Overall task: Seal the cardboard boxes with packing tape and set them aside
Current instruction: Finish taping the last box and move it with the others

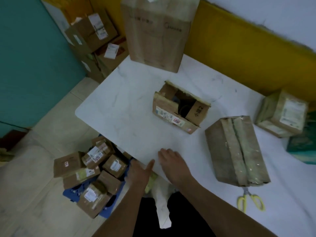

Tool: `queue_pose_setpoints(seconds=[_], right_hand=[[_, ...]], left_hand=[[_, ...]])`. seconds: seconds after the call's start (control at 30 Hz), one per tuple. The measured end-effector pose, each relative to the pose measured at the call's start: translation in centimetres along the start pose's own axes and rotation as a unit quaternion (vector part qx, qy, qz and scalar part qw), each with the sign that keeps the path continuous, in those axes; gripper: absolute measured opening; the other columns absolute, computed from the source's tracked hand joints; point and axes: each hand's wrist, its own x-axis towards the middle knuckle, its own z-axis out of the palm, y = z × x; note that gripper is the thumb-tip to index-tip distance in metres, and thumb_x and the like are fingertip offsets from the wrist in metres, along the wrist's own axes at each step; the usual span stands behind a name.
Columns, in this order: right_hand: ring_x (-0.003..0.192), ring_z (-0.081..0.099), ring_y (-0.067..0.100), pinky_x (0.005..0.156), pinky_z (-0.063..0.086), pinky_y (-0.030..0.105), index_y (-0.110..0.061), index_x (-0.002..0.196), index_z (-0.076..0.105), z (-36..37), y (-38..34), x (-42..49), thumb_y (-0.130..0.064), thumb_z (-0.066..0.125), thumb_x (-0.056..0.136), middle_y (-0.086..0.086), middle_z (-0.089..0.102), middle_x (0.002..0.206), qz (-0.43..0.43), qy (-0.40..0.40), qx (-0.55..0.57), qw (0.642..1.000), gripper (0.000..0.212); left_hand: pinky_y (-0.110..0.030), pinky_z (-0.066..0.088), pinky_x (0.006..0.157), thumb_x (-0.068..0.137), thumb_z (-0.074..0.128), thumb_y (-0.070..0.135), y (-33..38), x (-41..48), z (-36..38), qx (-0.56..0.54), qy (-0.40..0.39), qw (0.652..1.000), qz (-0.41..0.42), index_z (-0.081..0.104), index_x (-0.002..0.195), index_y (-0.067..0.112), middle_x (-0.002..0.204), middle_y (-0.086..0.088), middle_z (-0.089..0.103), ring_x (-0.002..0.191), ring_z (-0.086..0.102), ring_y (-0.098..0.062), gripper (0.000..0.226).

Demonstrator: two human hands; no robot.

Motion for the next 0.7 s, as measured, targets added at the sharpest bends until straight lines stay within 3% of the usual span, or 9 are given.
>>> queue_pose_setpoints(seconds=[0.07,0.17,0.27,0.33,0.4,0.47,0.5,0.6,0.7], right_hand=[[0.126,0.054,0.022,0.102,0.043,0.033,-0.013,0.134,0.058,1.6,-0.7,-3.3,-0.033,0.051,0.084,0.004,0.051,0.144,-0.058,-0.038,0.039,0.997,0.054],[0.143,0.035,0.025,0.115,0.033,0.04,-0.013,0.152,0.032,1.6,-0.7,-7.0,-0.047,0.054,0.086,0.004,0.029,0.159,-0.03,-0.12,0.018,0.992,0.077],[0.125,0.056,0.023,0.118,0.026,0.04,-0.014,0.129,0.063,-0.5,-0.1,-7.5,-0.04,0.044,0.09,0.005,0.058,0.138,-0.013,-0.134,-0.001,0.991,0.051],[0.1,0.066,0.023,0.116,0.023,0.036,-0.016,0.094,0.075,-3.2,1.3,-7.4,-0.026,0.044,0.093,0.004,0.072,0.104,0.009,-0.014,0.008,1.0,0.033],[0.085,0.063,0.026,0.107,0.032,0.033,-0.015,0.085,0.07,-7.2,3.4,-7.7,-0.014,0.048,0.091,0.004,0.066,0.089,0.07,0.124,0.018,0.99,0.022],[0.091,0.061,0.031,0.095,0.039,0.038,-0.012,0.102,0.067,-11.1,6.0,-9.1,-0.019,0.054,0.088,0.007,0.063,0.099,0.176,0.196,0.016,0.965,0.02],[0.099,0.059,0.034,0.095,0.04,0.042,-0.012,0.113,0.063,-12.4,7.3,-9.9,-0.028,0.057,0.087,0.009,0.062,0.11,0.255,0.202,0.013,0.945,0.031],[0.125,0.047,0.036,0.108,0.034,0.048,-0.013,0.142,0.044,-14.3,11.1,-12.4,-0.055,0.061,0.084,0.015,0.048,0.142,0.472,0.136,0.072,0.868,0.073],[0.13,0.046,0.034,0.105,0.04,0.042,-0.013,0.154,0.022,-14.2,14.0,-14.3,-0.057,0.054,0.091,0.015,0.042,0.148,0.557,0.046,0.272,0.783,0.084]], left_hand=[[-0.049,0.035,0.108,0.073,0.055,0.079,0.1,0.2,0.1,0.065,0.029,0.997,-0.032,0.023,0.149,0.01,0.151,-0.015,0.035,0.136,0.037,-0.034,0.108],[-0.051,0.021,0.112,0.087,0.046,0.07,1.3,-0.5,-0.9,0.09,0.091,0.99,-0.059,0.02,0.15,0.008,0.154,-0.019,0.023,0.141,0.023,-0.036,0.092],[-0.051,0.036,0.098,0.094,0.049,0.05,3.2,-2.1,-1.5,0.149,0.166,0.971,0.091,0.045,0.133,0.011,0.132,-0.018,0.043,0.121,0.041,-0.038,0.055],[-0.046,0.046,0.086,0.095,0.054,0.036,5.2,-3.5,-0.9,0.158,0.167,0.949,0.215,0.055,0.117,0.012,0.115,-0.012,0.051,0.106,0.05,-0.034,0.033],[-0.038,0.047,0.08,0.095,0.054,0.026,7.8,-5.5,0.2,0.143,0.119,0.93,0.318,0.06,0.105,0.015,0.103,-0.004,0.055,0.096,0.054,-0.025,0.016],[-0.029,0.046,0.077,0.096,0.052,0.02,10.4,-8.0,1.6,0.131,0.051,0.905,0.401,0.06,0.099,0.018,0.097,0.001,0.057,0.091,0.055,-0.018,0.01],[-0.027,0.045,0.078,0.097,0.049,0.02,11.3,-9.0,2.5,0.129,0.012,0.896,0.425,0.06,0.101,0.019,0.098,0.003,0.057,0.091,0.056,-0.016,0.011],[-0.029,0.048,0.084,0.101,0.042,0.024,14.0,-11.8,5.0,0.123,-0.09,0.89,0.43,0.056,0.116,0.02,0.111,0.003,0.057,0.098,0.058,-0.015,0.021],[-0.028,0.046,0.086,0.1,0.044,0.022,17.2,-14.3,7.0,0.099,-0.154,0.907,0.379,0.05,0.13,0.015,0.122,-0.003,0.057,0.106,0.058,-0.02,0.031]])
